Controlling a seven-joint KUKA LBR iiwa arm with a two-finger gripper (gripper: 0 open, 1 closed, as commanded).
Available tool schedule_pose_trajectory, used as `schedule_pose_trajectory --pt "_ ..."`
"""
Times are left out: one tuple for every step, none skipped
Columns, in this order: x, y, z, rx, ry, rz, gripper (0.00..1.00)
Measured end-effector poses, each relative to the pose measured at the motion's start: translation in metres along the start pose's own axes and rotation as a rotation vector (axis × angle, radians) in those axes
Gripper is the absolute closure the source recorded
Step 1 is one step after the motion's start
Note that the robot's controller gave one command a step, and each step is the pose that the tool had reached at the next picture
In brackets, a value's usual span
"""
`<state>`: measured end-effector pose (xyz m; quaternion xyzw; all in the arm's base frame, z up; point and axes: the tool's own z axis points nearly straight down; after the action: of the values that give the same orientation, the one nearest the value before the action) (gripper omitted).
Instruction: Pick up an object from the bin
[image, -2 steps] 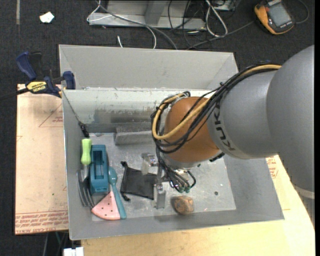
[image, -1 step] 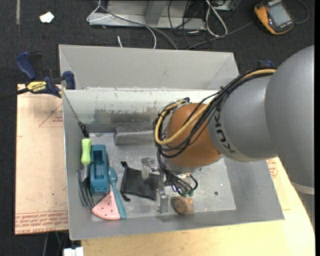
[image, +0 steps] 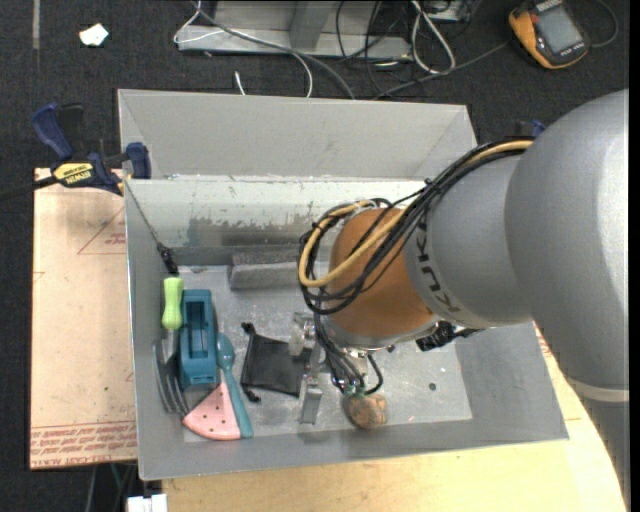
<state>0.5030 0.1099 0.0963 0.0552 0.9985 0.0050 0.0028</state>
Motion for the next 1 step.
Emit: schedule_pose_trajectory --pt "0.0006 0.0003 0.0027 0.0 0.0 -0.057 0.0"
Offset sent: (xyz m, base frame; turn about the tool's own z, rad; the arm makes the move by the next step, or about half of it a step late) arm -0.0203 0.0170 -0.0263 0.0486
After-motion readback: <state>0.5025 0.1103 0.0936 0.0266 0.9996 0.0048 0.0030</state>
